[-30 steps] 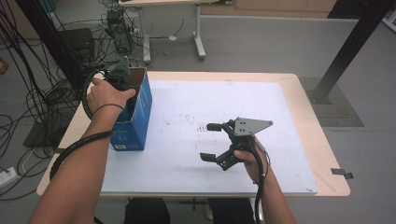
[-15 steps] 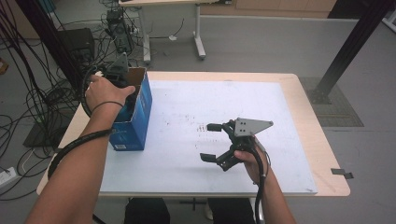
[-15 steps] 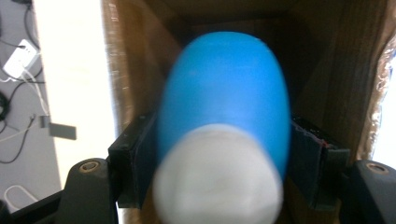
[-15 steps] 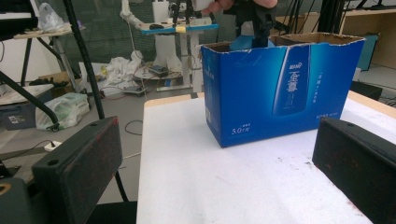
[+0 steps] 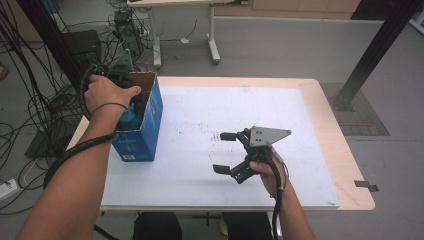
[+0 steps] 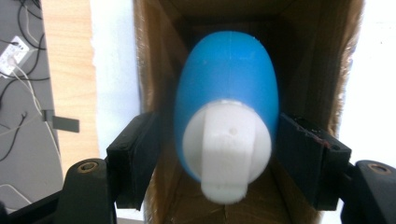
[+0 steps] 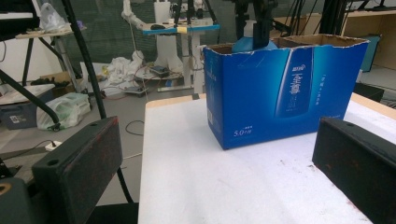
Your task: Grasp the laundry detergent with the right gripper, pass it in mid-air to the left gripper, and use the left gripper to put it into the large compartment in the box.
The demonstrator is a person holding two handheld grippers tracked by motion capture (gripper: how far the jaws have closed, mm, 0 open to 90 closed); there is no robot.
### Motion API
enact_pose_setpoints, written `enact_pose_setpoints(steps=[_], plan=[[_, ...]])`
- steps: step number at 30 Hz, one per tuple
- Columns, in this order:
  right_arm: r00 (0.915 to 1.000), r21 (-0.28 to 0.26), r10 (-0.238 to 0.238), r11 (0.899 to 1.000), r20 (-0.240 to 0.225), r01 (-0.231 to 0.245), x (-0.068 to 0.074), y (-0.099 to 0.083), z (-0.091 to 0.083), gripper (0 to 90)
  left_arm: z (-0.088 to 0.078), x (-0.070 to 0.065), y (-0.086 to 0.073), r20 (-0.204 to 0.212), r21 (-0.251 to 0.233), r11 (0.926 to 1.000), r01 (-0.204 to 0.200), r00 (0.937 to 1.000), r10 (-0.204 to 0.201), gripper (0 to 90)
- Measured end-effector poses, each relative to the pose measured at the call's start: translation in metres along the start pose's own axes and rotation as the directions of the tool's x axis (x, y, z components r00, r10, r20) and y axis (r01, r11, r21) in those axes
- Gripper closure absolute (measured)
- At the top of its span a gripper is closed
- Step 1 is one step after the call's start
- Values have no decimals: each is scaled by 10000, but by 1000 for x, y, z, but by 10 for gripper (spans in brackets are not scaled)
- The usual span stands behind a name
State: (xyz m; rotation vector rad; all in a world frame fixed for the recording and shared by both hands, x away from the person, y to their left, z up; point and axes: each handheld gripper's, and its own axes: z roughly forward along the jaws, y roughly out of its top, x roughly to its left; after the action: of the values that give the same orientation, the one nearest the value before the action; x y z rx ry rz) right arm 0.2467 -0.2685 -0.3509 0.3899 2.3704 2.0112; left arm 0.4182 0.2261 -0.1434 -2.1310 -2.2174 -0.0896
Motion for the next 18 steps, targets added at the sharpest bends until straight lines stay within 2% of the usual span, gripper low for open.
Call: enact_pose_setpoints(steps=[4, 7, 10, 16, 18], plan=[[10000, -12, -40, 10000, -7, 40, 0, 1, 0, 17, -11, 3, 1, 199, 9, 10000, -65, 9998, 64, 313], [10000, -5, -58, 10000, -14, 58, 0, 2, 0, 17, -21, 8, 5, 442, 206, 9997, -130, 9990, 121, 289], [10000, 27, -70, 10000, 7, 70, 1, 3, 0, 17, -34, 7, 5, 457, 129, 9994, -318, 9985, 312, 288], [9999, 31, -106, 9999, -9, 106, 1, 4, 0, 17, -49, 4, 6, 625, 114, 9980, -628, 9961, 620, 248], [9999, 19, -105, 9999, -9, 105, 1, 4, 0, 17, -51, 5, 7, 800, 165, 9969, -764, 9940, 748, 226]])
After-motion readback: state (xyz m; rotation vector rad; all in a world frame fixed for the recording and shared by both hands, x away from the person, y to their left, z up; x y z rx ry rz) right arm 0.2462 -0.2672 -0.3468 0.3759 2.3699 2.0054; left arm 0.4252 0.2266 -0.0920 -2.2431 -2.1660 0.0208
